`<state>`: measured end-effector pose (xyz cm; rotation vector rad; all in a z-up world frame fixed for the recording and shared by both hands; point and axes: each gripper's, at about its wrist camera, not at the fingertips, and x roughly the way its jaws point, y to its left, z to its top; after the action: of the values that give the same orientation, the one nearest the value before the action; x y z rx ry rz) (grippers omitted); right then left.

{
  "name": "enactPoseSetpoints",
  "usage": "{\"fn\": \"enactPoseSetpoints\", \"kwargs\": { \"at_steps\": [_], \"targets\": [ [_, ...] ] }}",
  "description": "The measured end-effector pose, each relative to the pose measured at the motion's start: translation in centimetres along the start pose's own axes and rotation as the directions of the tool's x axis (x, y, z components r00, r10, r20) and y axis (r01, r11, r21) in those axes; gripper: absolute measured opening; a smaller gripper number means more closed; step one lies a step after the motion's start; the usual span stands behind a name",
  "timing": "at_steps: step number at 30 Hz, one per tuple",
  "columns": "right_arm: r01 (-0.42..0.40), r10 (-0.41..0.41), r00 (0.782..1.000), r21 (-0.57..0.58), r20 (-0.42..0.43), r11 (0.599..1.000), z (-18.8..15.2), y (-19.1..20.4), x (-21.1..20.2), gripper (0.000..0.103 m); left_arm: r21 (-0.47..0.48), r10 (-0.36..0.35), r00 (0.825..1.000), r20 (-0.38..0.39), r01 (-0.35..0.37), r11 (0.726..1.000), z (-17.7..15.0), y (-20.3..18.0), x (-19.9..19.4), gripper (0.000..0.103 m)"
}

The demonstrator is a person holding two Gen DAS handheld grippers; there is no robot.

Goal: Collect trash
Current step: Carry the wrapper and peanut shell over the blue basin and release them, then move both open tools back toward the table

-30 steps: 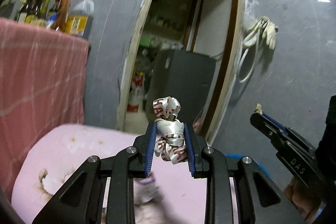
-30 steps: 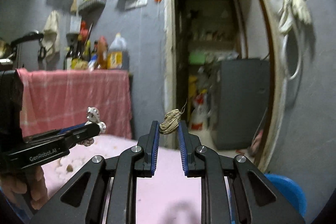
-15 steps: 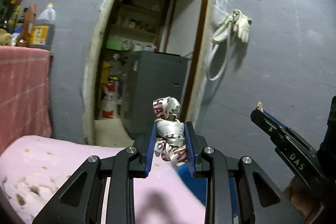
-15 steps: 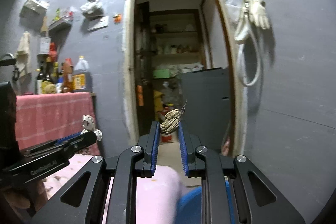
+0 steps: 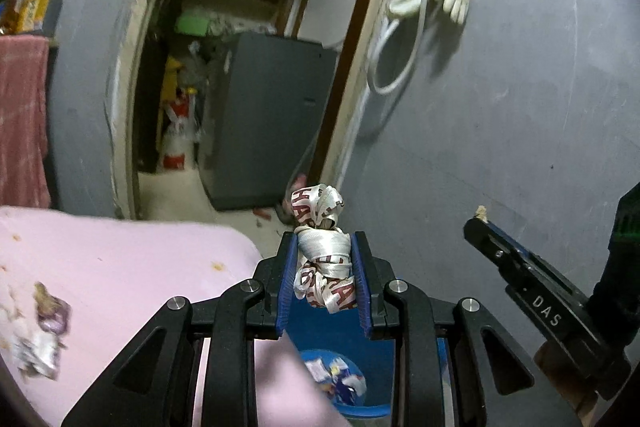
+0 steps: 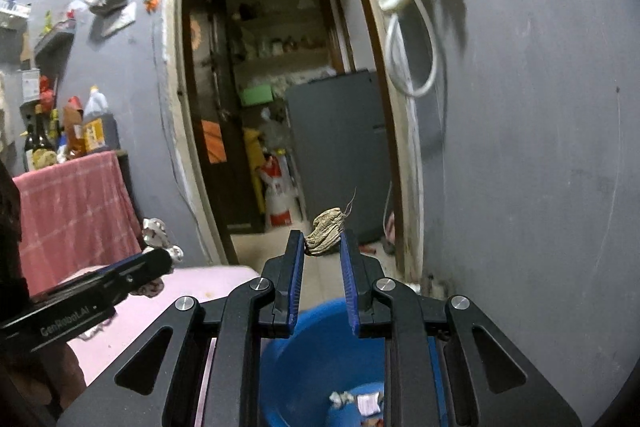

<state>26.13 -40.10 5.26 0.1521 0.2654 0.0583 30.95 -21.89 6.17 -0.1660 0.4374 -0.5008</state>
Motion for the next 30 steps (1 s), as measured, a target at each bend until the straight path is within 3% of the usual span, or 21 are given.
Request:
{"fn": "enactPoseSetpoints", "kwargs": {
  "at_steps": [8,10,14,23,25,29,30],
  "targets": [
    [0.008,-0.005,0.997,0.045,-0.080,0.999,-1.2,-2.2,1.2,0.019,-0.043,-0.032,0.995,-0.097,0.028,0.999,-1.3,-0.1,3.7,0.023],
    [0.010,-0.005,0.996,0.056,-0.090,0.998,-1.4,-2.5,1.3,0.026,-0.059,-0.045,0.991,-0.123,0.038,0.998,-1.6,0.2,4.5,0.024],
    [0.017,-0.008,0.994,0.080,-0.113,0.997,-1.7,-3.3,1.7,0.030,-0.076,-0.064,0.980,-0.187,0.050,0.996,-1.9,0.4,6.1,0.032],
    [0.038,-0.028,0.996,0.115,-0.085,0.993,-1.1,-4.1,1.1,0.035,-0.127,-0.055,0.987,-0.151,0.035,0.991,-1.7,1.3,5.2,0.053],
    [0.038,-0.030,0.997,0.112,-0.073,0.993,-1.1,-4.1,0.8,0.046,-0.129,-0.047,0.989,-0.138,0.029,0.991,-1.2,1.4,4.6,0.057],
    [0.034,-0.029,0.998,0.107,-0.047,0.994,-0.7,-3.8,0.4,0.054,-0.117,0.000,0.996,-0.086,-0.010,0.993,-0.3,1.8,2.9,0.071],
    [0.033,-0.028,0.999,0.108,-0.041,0.994,-0.6,-3.7,0.4,0.061,-0.115,0.009,0.997,-0.074,-0.018,0.993,0.0,1.9,2.6,0.074]
  ]
}}
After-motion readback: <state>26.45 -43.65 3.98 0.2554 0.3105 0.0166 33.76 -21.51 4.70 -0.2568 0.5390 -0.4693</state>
